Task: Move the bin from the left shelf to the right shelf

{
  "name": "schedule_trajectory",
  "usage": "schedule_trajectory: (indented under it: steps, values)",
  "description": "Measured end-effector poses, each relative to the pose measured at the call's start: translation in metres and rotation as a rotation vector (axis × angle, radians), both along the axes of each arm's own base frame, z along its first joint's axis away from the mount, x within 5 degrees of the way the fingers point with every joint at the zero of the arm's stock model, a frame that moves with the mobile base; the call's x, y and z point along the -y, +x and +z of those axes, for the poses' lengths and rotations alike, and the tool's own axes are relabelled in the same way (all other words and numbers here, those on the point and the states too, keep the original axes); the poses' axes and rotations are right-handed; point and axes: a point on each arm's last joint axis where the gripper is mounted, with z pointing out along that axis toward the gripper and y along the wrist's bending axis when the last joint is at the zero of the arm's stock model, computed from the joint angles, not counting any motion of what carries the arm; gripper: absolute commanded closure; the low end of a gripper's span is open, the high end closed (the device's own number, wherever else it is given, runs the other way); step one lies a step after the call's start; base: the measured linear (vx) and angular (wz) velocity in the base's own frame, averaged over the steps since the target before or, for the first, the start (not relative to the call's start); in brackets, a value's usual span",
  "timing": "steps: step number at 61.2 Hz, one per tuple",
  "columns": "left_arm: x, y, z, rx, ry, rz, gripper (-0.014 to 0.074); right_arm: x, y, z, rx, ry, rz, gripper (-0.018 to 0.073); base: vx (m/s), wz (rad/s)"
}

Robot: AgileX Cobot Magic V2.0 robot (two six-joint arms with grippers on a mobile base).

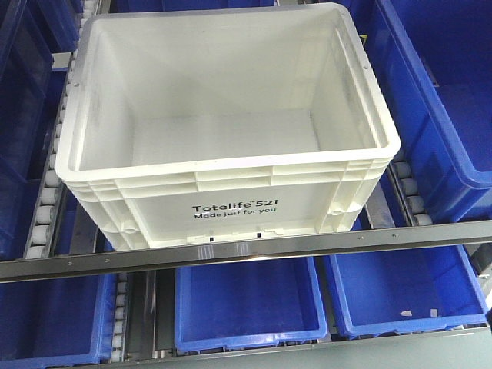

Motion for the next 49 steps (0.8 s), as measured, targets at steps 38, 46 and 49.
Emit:
schedule_trajectory:
  steps: [38,46,49]
  values:
    - [0.000,0.000,0.000,0.000,0.000,0.000,0.0604,-0.003,0.001,-0.011,0.122,-0.005,0.045,0.0566,0.00,0.00]
    - [0.000,0.000,0.000,0.000,0.000,0.000,0.0604,-0.003,0.001,-0.011,0.122,-0.005,0.046,0.0566,0.00,0.00]
    - [0.000,0.000,0.000,0.000,0.000,0.000,0.0604,-0.003,0.001,-0.011,0.122,-0.005,0.046,0.0566,0.00,0.00]
